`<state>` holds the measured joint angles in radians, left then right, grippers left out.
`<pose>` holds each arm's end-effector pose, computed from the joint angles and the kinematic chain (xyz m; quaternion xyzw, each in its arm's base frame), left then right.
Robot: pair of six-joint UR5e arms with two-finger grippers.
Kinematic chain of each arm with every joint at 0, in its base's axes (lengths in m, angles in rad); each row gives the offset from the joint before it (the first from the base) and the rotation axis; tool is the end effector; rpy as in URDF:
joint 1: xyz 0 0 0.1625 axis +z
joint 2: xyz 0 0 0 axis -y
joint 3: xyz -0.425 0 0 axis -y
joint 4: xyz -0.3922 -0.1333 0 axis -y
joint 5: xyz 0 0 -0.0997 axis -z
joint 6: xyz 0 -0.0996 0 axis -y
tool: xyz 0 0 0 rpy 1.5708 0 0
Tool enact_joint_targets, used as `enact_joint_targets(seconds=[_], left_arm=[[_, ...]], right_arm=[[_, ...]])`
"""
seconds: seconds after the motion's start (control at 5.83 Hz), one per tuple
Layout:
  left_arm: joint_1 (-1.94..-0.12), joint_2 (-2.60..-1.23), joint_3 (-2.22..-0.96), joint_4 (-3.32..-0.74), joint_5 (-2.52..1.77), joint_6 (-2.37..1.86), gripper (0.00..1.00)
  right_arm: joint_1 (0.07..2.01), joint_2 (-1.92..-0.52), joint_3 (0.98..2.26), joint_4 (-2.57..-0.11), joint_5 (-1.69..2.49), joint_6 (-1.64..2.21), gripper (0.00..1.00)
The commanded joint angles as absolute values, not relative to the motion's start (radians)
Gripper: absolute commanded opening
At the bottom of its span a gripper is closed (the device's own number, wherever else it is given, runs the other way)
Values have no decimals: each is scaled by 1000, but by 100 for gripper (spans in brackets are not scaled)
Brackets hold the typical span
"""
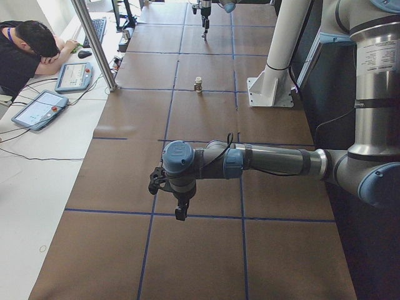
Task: Assemble PPR valve and pipe with both arms
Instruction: 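Lower the right gripper onto the threaded pipe nipple and grasp it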
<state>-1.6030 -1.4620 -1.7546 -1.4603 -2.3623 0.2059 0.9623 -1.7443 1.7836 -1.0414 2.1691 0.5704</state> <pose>-0.0766 -0.4399 0.6291 0.0295 0.3847 0.0732 0.9197 -0.1921 -0.4108 0.5814 0.0656 -0.3842 -0.1001 0.9155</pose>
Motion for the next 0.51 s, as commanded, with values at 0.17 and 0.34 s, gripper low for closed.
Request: enact_joint_targets(seconds=[0.17, 0.34], left_arm=[[-1603, -1462, -1756, -1460, -2362, 204, 100], [-1603, -1462, -1755, -1460, -2362, 204, 100]], right_arm=[[946, -1741, 1710, -948, 2164, 574, 99], [946, -1740, 1716, -948, 2164, 574, 98]])
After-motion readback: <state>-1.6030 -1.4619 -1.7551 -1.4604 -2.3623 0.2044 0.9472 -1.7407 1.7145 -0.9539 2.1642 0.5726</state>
